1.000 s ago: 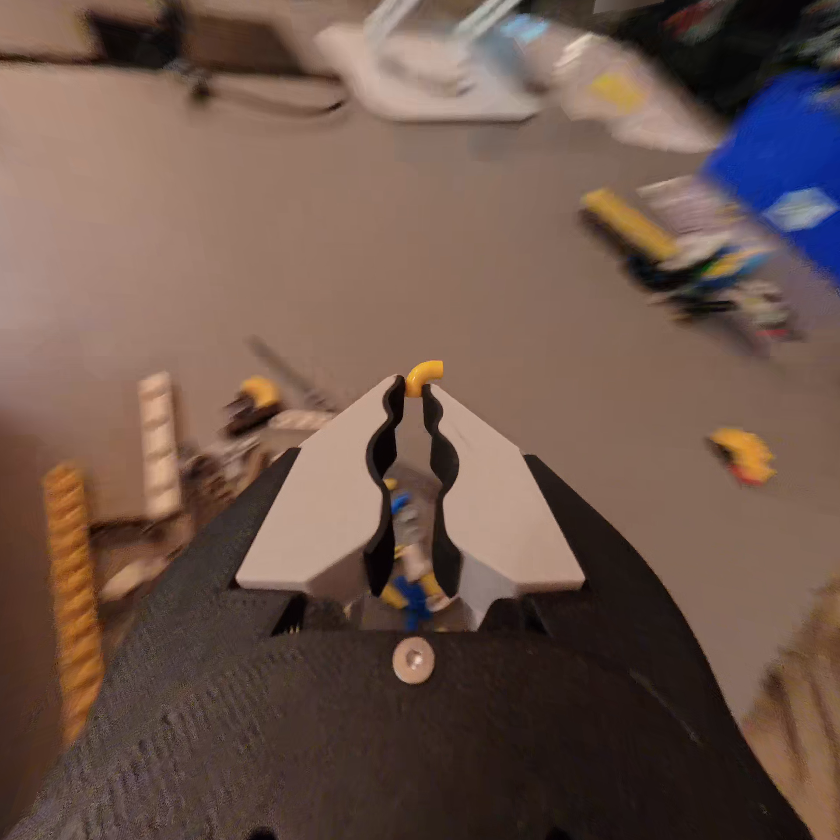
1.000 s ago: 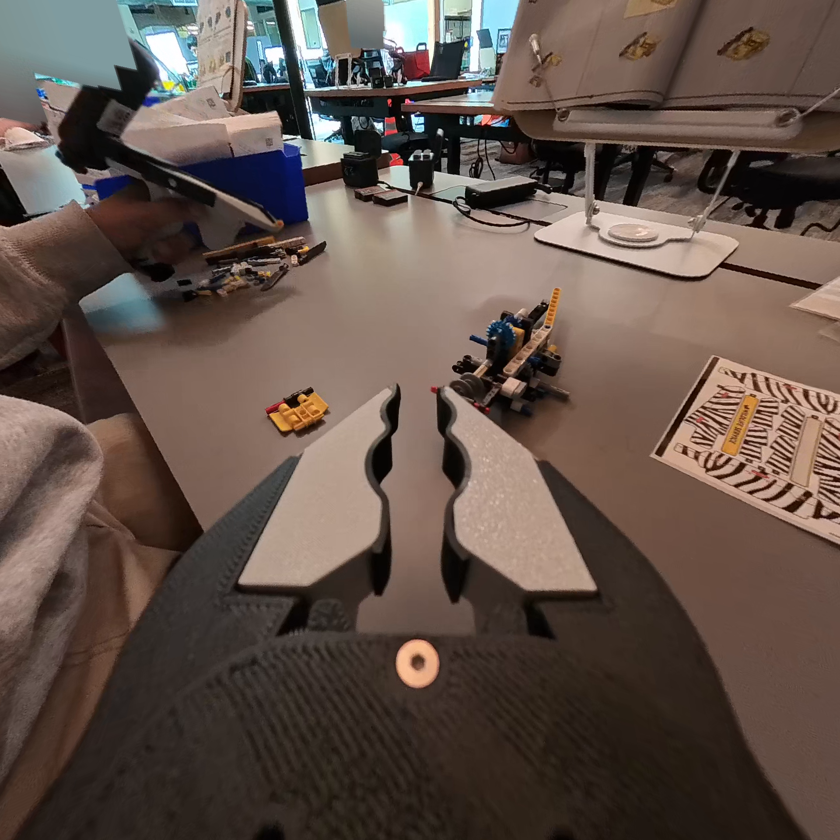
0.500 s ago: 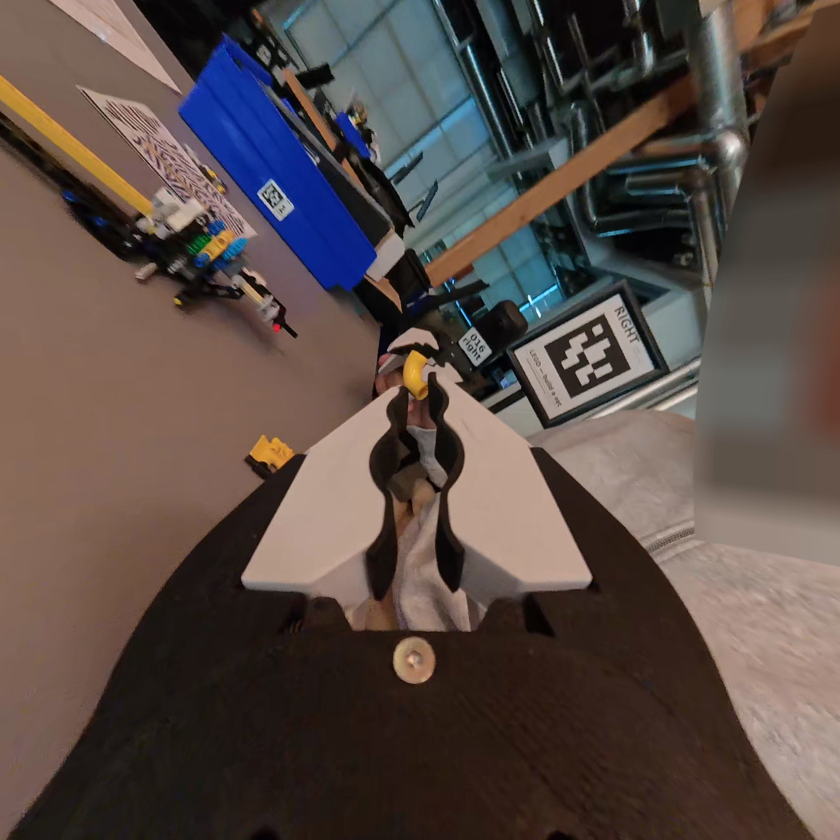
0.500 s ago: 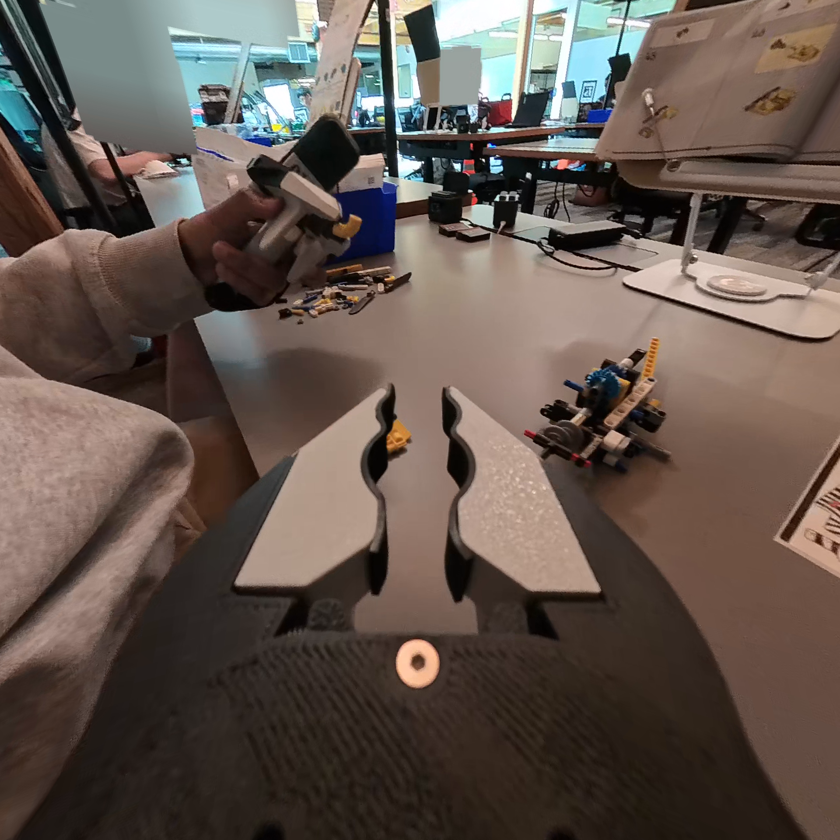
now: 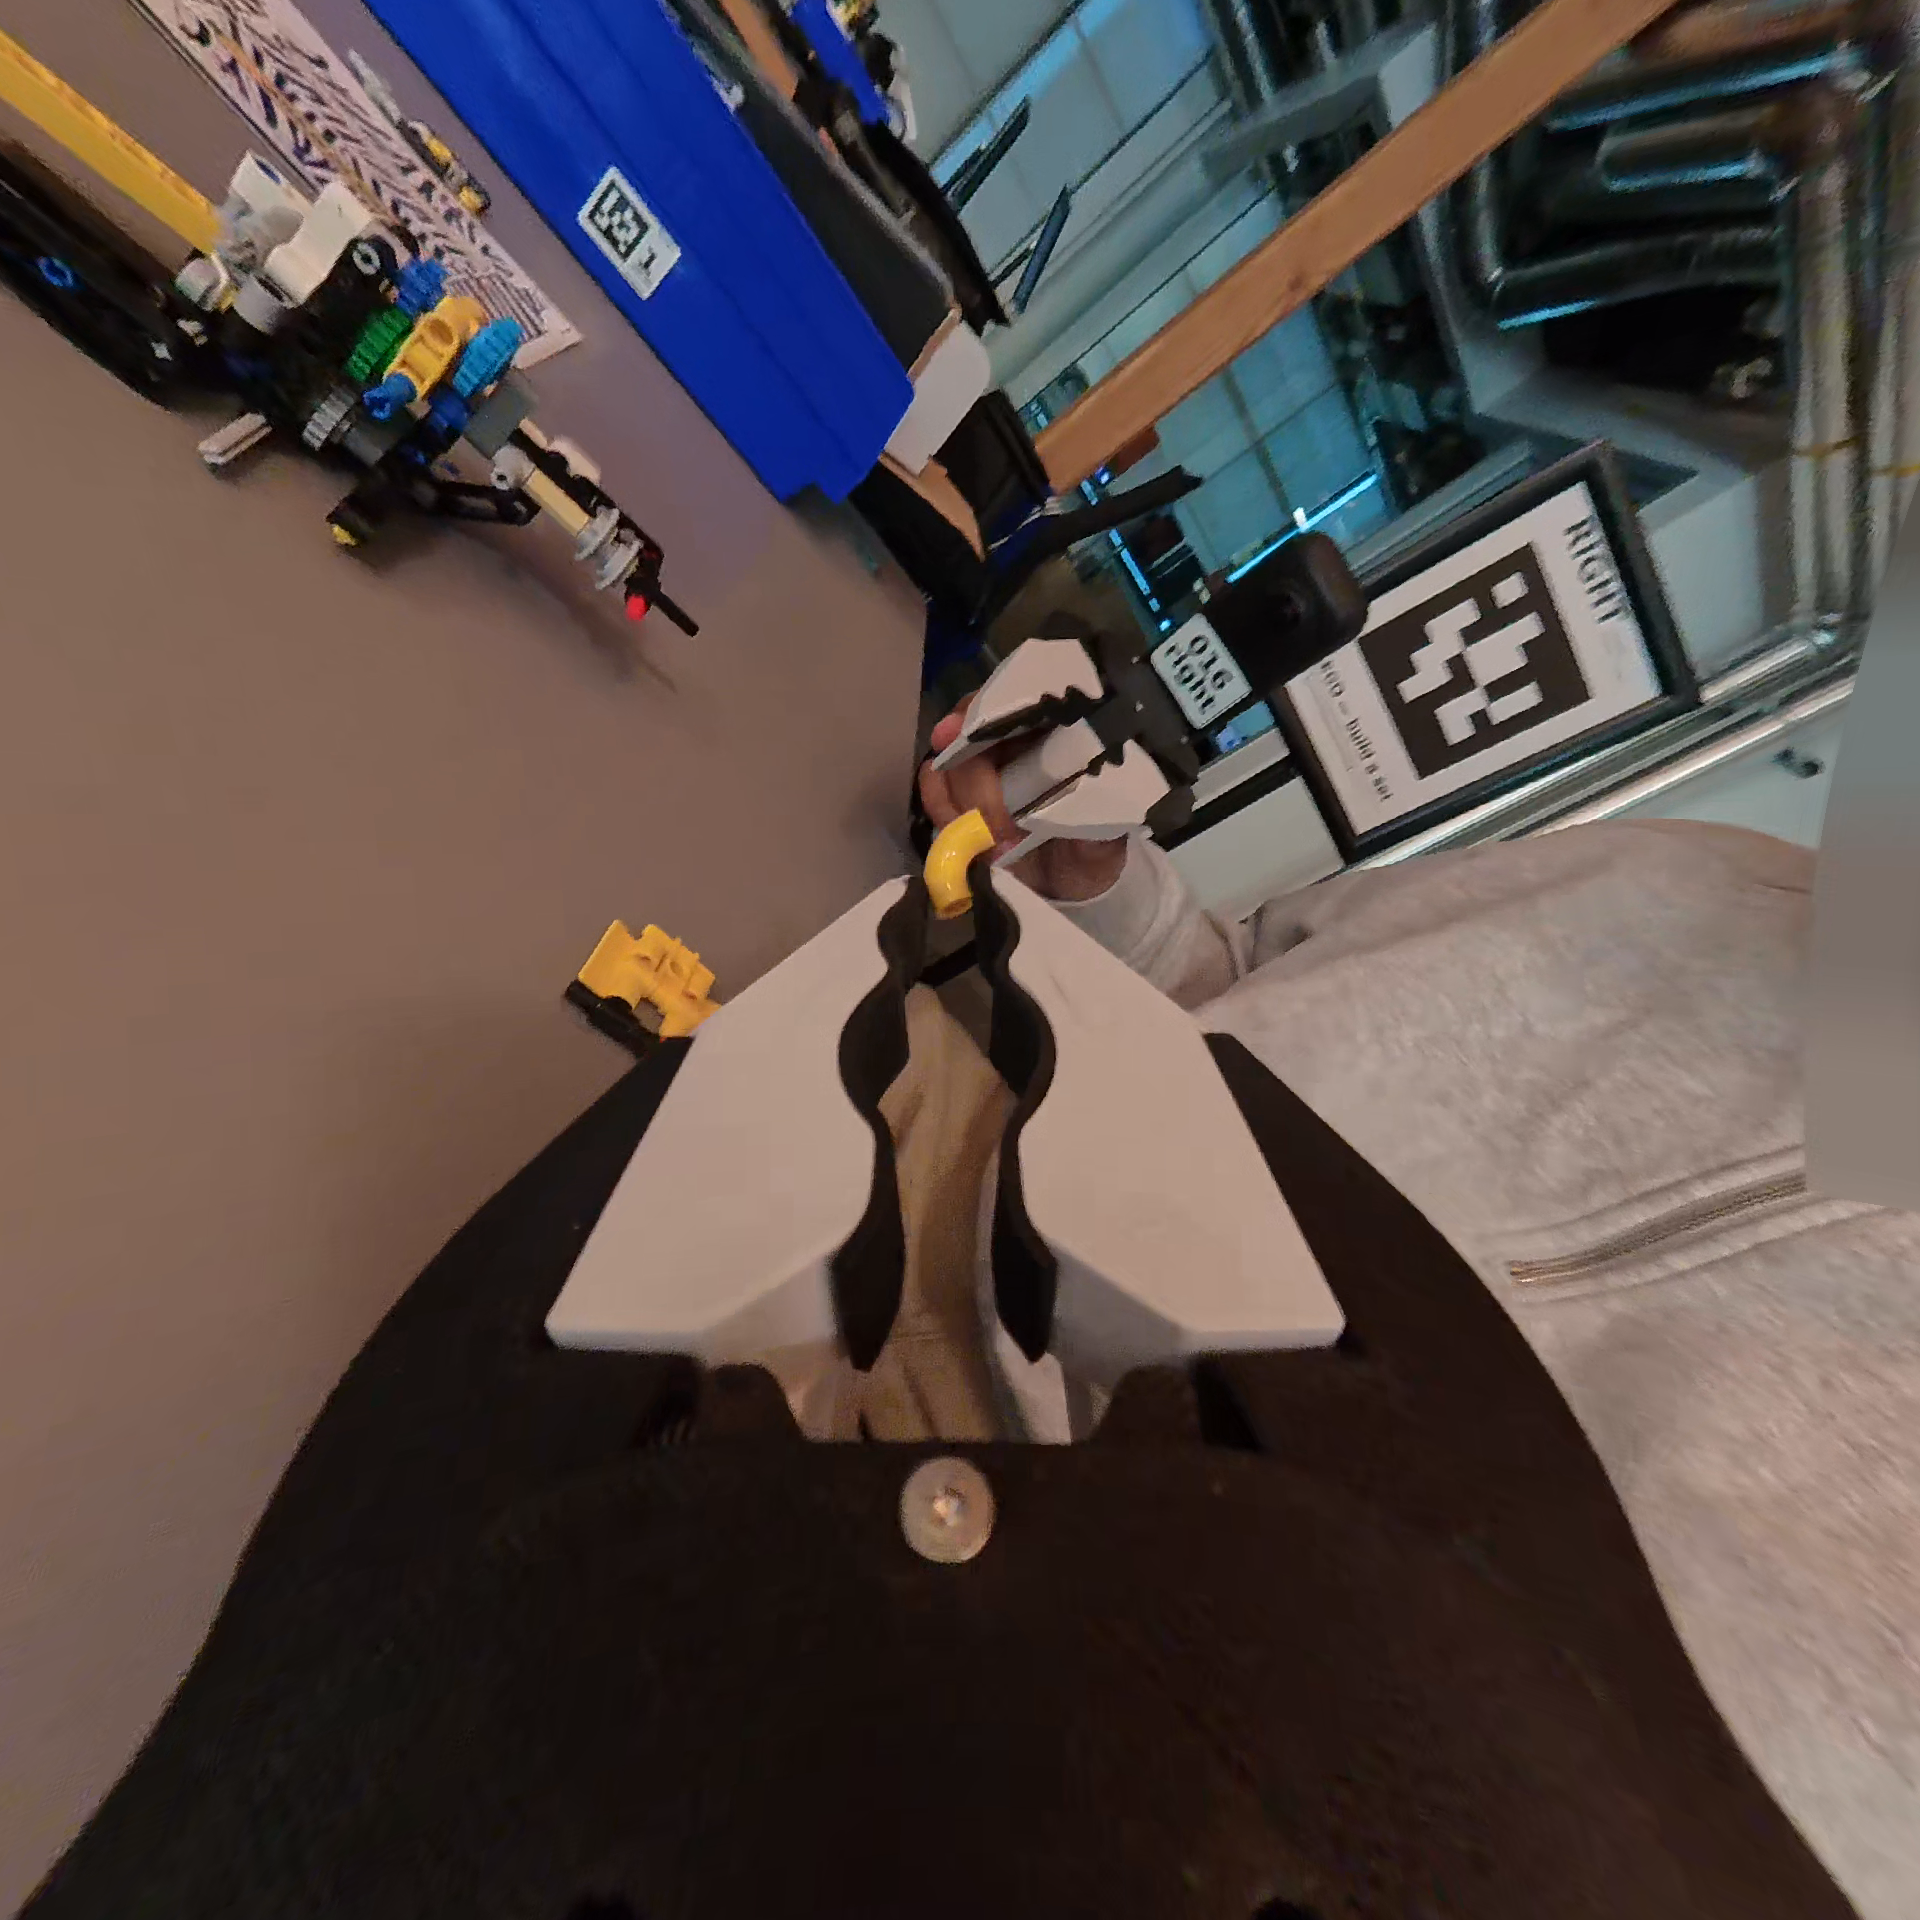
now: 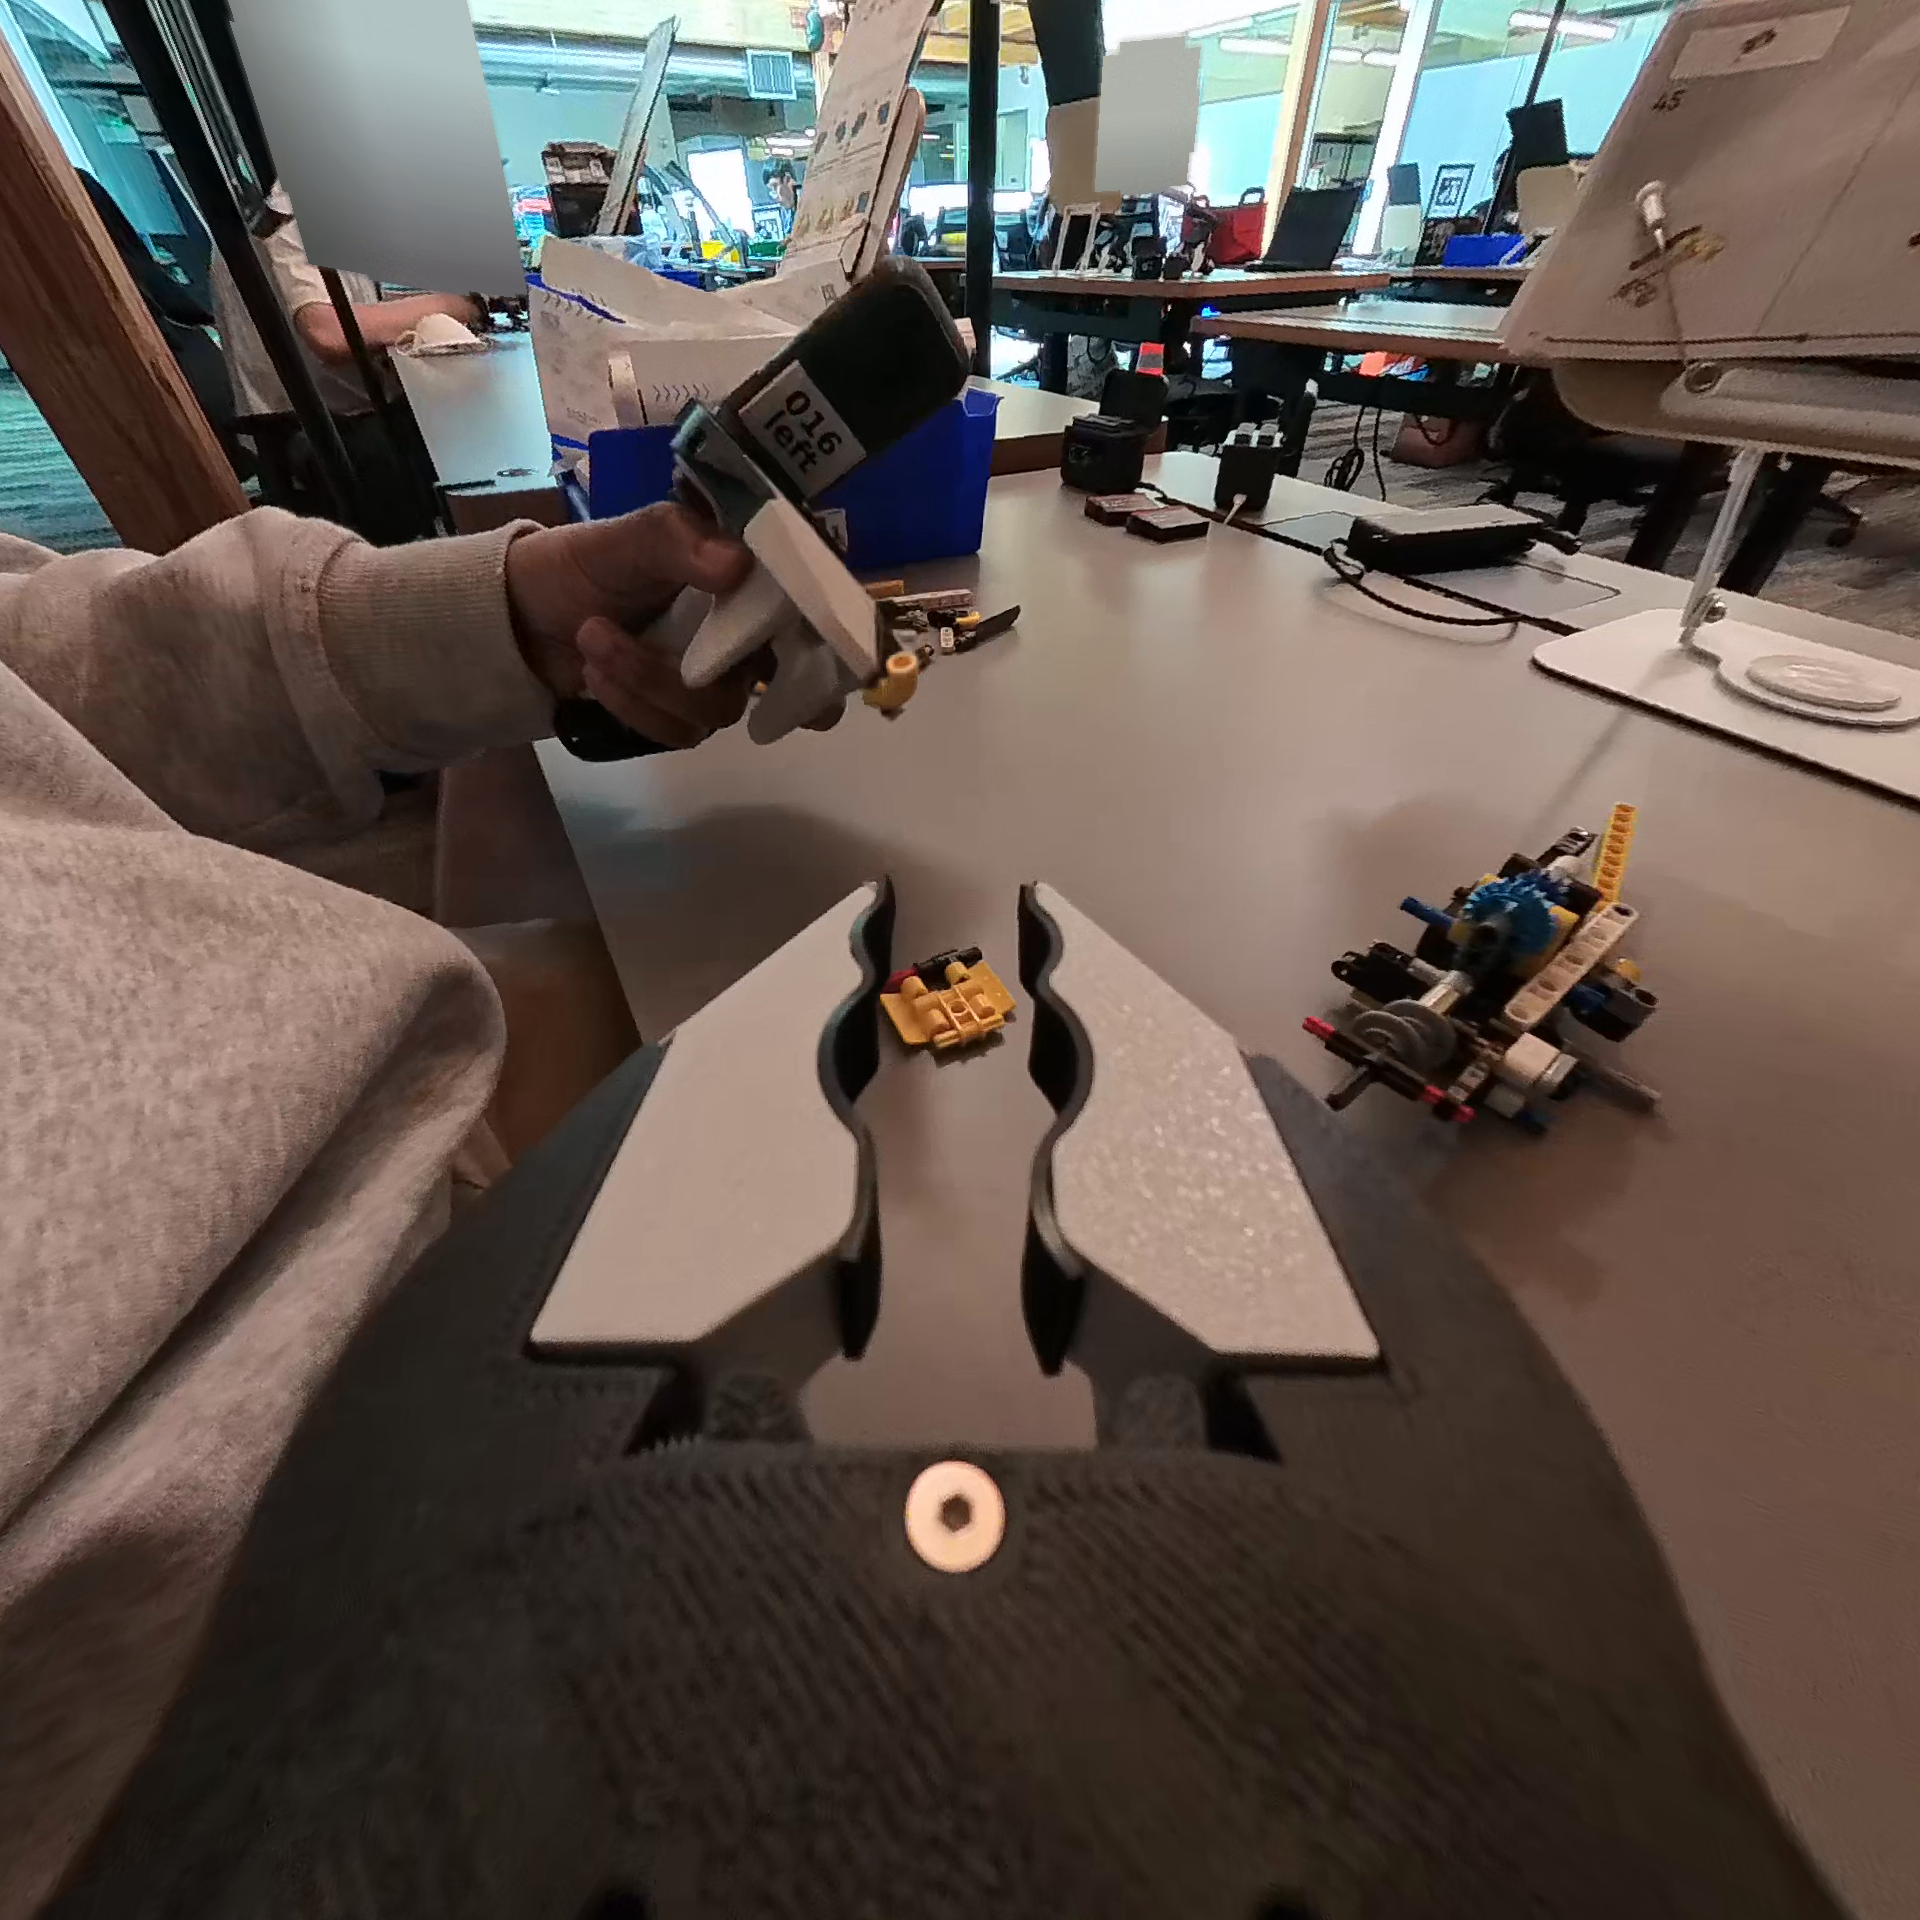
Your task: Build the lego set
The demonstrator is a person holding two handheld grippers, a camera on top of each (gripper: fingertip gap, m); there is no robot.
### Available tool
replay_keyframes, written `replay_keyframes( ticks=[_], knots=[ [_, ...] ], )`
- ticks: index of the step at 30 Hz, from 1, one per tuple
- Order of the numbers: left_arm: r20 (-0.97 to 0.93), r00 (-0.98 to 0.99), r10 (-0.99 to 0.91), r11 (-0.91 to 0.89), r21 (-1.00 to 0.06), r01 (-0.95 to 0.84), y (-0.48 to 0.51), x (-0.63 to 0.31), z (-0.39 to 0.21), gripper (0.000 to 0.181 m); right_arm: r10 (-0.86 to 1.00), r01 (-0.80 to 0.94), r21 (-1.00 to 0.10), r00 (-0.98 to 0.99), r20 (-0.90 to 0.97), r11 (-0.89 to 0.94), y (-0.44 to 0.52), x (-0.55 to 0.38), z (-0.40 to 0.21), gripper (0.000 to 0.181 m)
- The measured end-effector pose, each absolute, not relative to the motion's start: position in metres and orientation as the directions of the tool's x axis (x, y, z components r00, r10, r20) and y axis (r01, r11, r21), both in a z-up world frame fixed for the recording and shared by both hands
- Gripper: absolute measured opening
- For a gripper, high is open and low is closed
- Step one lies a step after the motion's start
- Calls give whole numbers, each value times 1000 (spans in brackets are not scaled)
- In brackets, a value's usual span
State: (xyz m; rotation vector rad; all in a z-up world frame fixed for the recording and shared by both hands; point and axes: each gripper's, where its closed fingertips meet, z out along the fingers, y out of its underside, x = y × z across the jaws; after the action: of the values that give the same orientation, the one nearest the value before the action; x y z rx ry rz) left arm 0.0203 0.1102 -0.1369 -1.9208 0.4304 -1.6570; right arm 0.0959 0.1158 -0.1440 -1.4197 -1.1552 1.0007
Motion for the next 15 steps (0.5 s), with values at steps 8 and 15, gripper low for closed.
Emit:
replay_keyframes(
  ticks=[8,15],
  knots=[
    [737,261,-623,-762,-648,10,106,35,-160,7,977,152,-986,213,-32,-65,122,99,-147,24],
    [747,259,-613,-772,-636,10,107,34,-167,6,975,147,-985,214,-61,-94,124,101,-148,25]
  ],
)
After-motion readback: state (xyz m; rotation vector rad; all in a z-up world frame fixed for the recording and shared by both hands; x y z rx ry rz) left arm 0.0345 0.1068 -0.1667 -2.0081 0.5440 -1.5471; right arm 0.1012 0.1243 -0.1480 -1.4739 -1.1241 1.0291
